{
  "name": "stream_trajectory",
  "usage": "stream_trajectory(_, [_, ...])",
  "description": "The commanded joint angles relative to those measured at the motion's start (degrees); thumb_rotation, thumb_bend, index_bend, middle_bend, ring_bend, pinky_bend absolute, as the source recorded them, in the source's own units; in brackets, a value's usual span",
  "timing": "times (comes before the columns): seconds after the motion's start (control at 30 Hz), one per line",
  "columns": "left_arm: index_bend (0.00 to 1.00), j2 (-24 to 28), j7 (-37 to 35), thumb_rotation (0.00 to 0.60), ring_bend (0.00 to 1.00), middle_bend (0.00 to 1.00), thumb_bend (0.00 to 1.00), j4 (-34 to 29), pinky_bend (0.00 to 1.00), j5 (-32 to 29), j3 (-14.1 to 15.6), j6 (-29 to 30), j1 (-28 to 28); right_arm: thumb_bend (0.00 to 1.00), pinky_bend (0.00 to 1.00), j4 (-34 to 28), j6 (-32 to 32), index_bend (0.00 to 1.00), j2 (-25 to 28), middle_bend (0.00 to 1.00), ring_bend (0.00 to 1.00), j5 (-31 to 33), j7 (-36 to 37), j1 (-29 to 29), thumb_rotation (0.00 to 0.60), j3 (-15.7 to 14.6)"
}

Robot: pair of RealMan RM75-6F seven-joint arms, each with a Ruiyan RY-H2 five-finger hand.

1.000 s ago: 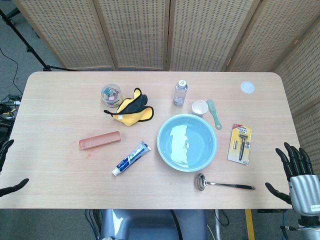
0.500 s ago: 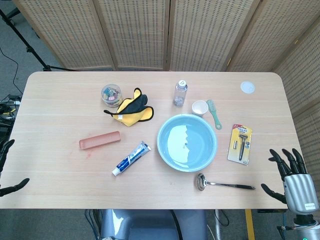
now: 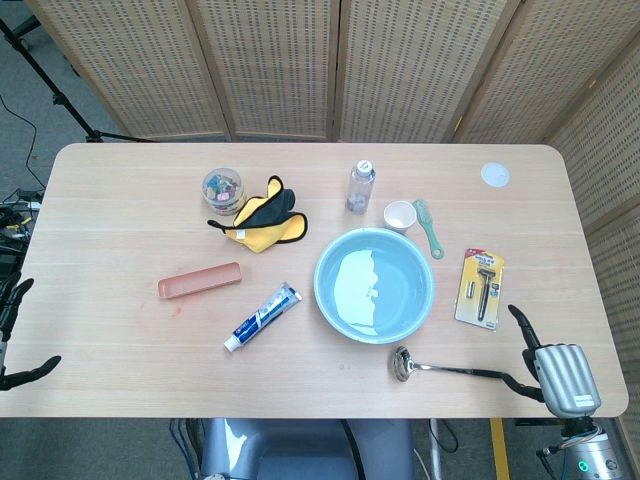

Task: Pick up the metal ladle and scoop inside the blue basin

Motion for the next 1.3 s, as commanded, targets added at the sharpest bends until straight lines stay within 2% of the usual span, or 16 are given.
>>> stream_trajectory(0.03, [0.0, -0.04, 0.03, 0.6, 0.0, 0.0, 0.0, 0.04, 0.0, -0.15, 0.01, -0.36, -0.17, 0.0, 1.0, 0.35, -4.27, 0.0, -2.18, 0.95, 0.93, 3.47, -3.95, 0.46, 0.6, -0.7])
stream_trajectory(0.13, [0.0, -0.04, -0.01, 0.6, 0.0, 0.0, 0.0, 0.03, 0.0, -0.09, 0.07, -0.41, -0.19, 0.0, 1.0, 0.37, -7.19, 0.02, -3.03, 0.96, 0.93, 6.45, -7.49, 0.66, 0.6, -0.7])
stream_trajectory(0.2, [0.0, 0.0, -0.12, 0.6, 0.0, 0.0, 0.0, 0.04, 0.0, -0.13, 0.04, -0.32, -0.16, 0.0, 1.0, -0.04, -8.29, 0.08, -3.44, 0.96, 0.93, 8.16, -8.78, 0.7, 0.6, -0.43])
stream_trajectory(0.33, [0.0, 0.01, -0.21, 0.6, 0.0, 0.0, 0.0, 0.05, 0.0, -0.25, 0.01, -0.37, -0.19, 0.0, 1.0, 0.32, -8.37, 0.3, -4.48, 0.97, 0.93, 9.53, -10.33, 0.6, 0.6, 0.16])
stream_trajectory(0.43, [0.0, -0.01, -0.06, 0.6, 0.0, 0.0, 0.0, 0.01, 0.0, -0.35, -0.03, -0.51, -0.28, 0.0, 1.0, 0.47, -8.86, 0.38, -5.01, 0.97, 0.93, 10.7, -11.23, 0.61, 0.6, 0.48])
stream_trajectory(0.67, [0.0, -0.15, 0.33, 0.6, 0.0, 0.0, 0.0, -0.02, 0.0, -0.7, -0.05, -0.92, -0.45, 0.0, 1.0, 0.87, -9.6, 0.43, -5.83, 0.97, 0.93, 12.13, -12.96, 0.87, 0.6, 0.96])
stream_trajectory(0.8, [0.0, -0.45, 0.95, 0.6, 0.0, 0.0, 0.0, 0.03, 0.0, -0.82, 0.01, -1.36, -0.65, 0.01, 1.0, 0.46, -11.11, 0.45, -7.11, 0.97, 0.93, 11.76, -14.98, 1.4, 0.6, -0.04])
stream_trajectory(0.9, [0.0, -0.76, 1.58, 0.6, 0.0, 0.0, 0.0, -0.06, 0.0, -0.85, 0.0, -1.43, -0.73, 0.07, 1.0, -0.04, -11.8, 0.46, -8.2, 0.97, 0.93, 12.6, -16.76, 1.72, 0.6, 0.11])
stream_trajectory(1.1, [0.0, -0.79, 1.61, 0.6, 0.0, 0.0, 0.0, -0.05, 0.0, -1.32, -0.11, -1.75, -0.88, 0.14, 1.0, 0.57, -13.28, 0.46, -9.73, 0.97, 0.93, 14.25, -18.84, 2.5, 0.6, 0.58])
stream_trajectory(1.3, [0.0, -0.73, 1.4, 0.6, 0.0, 0.0, 0.0, 0.01, 0.0, -1.34, -0.11, -1.83, -0.95, 0.3, 1.0, 1.1, -14.06, 0.47, -10.64, 0.97, 0.93, 14.68, -19.78, 3.01, 0.6, 0.47])
